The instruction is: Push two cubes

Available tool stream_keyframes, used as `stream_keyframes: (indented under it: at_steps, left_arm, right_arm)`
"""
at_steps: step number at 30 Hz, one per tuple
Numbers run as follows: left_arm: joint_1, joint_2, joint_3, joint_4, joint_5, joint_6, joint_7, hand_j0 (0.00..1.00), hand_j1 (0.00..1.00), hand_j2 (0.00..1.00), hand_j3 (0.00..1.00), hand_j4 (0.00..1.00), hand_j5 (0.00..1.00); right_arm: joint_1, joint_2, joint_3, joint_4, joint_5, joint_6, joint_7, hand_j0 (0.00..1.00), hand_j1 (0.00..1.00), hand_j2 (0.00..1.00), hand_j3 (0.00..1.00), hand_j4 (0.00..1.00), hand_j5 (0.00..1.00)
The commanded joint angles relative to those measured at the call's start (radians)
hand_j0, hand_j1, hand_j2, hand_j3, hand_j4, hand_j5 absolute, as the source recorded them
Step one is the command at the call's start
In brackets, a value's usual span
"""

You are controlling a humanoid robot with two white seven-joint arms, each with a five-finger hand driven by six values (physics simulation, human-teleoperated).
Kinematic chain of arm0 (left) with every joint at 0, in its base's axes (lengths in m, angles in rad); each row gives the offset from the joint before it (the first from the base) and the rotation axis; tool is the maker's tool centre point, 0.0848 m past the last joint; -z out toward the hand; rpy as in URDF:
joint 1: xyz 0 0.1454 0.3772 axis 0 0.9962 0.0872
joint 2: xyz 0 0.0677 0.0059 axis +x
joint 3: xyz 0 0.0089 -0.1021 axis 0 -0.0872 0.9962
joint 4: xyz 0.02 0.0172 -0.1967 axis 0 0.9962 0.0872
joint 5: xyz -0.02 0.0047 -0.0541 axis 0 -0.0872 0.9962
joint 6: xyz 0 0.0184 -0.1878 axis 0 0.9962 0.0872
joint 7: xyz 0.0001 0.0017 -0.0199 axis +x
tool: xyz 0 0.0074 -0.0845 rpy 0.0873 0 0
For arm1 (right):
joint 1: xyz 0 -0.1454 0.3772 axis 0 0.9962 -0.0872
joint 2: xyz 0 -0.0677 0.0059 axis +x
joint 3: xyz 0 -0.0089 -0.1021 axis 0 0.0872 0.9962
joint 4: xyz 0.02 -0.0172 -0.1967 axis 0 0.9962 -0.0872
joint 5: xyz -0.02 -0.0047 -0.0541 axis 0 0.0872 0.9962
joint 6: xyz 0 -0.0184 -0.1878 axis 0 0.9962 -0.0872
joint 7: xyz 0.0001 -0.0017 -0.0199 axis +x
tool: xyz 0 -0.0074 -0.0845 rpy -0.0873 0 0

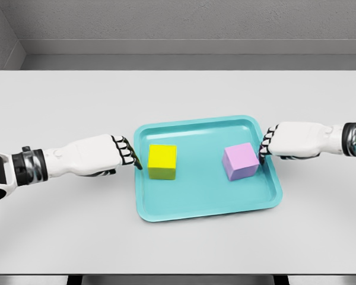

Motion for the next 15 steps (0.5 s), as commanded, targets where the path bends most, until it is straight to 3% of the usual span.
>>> stream_keyframes:
  at_steps: [1, 15]
  left_arm:
    - [-0.002, -0.001, 0.0, 0.001, 0.005, 0.002, 0.001, 0.72, 0.72, 0.72, 0.72, 0.72, 0.72]
    - [-0.015, -0.04, 0.0, -0.01, -0.004, 0.002, -0.013, 0.72, 0.72, 0.72, 0.72, 0.72, 0.72]
  right_arm:
    - [0.0, -0.003, -0.006, 0.009, -0.005, 0.002, 0.0, 0.65, 0.65, 0.65, 0.65, 0.65, 0.65]
    - [0.017, -0.046, -0.006, 0.0, -0.014, 0.002, 0.0, 0.64, 0.64, 0.64, 0.64, 0.64, 0.64]
